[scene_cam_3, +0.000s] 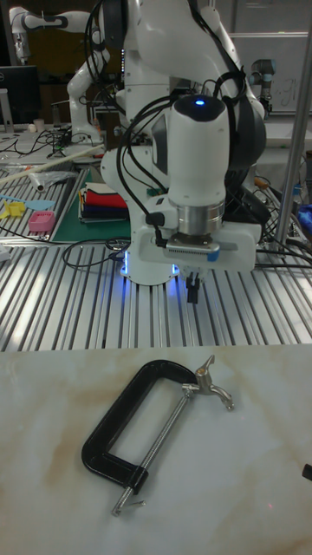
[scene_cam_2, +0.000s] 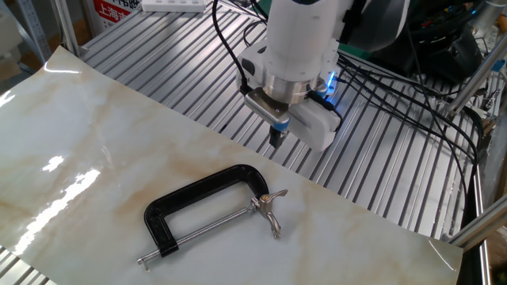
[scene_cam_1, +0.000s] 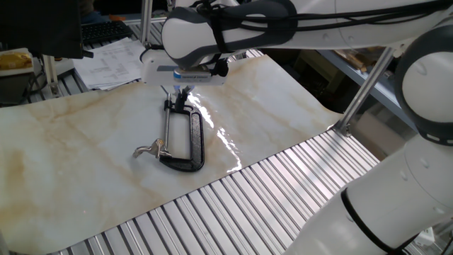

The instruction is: Turn off the water tap

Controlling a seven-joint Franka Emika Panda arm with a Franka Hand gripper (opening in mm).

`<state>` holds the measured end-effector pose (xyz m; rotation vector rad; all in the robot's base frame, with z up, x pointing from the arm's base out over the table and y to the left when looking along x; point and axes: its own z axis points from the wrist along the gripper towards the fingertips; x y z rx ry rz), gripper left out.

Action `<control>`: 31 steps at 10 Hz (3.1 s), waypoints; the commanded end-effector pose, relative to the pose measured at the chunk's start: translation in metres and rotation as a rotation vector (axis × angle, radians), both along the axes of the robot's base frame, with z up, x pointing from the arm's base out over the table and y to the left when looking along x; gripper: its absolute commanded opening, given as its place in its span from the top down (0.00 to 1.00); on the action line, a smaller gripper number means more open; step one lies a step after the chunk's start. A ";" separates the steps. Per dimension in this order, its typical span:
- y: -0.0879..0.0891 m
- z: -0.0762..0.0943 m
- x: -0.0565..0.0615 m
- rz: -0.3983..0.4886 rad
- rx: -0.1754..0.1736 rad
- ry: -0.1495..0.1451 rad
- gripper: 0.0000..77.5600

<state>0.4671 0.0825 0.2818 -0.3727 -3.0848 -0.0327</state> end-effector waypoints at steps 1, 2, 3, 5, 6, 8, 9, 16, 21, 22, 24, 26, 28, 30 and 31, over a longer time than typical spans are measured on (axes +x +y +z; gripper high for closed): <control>0.002 -0.002 0.000 0.006 -0.001 0.035 1.00; 0.005 -0.007 -0.001 0.002 -0.001 0.035 1.00; 0.006 -0.010 0.000 0.002 -0.001 0.035 1.00; 0.011 -0.019 0.001 0.005 0.000 0.039 1.00; 0.014 -0.028 -0.001 0.003 -0.004 0.034 1.00; 0.021 -0.046 -0.006 0.002 -0.004 0.019 1.00; 0.022 -0.054 -0.008 0.004 -0.002 0.019 1.00; 0.031 -0.102 -0.012 0.002 -0.006 -0.027 1.00; 0.032 -0.125 -0.012 0.002 -0.006 -0.040 1.00; 0.032 -0.129 -0.012 0.004 -0.006 -0.044 1.00; 0.031 -0.138 -0.012 0.003 -0.005 -0.059 1.00; 0.031 -0.142 -0.012 -0.001 -0.004 -0.062 1.00; 0.031 -0.142 -0.012 -0.005 -0.002 -0.062 1.00; 0.031 -0.144 -0.012 -0.009 0.001 -0.064 1.00; 0.031 -0.148 -0.010 -0.012 0.003 -0.071 1.00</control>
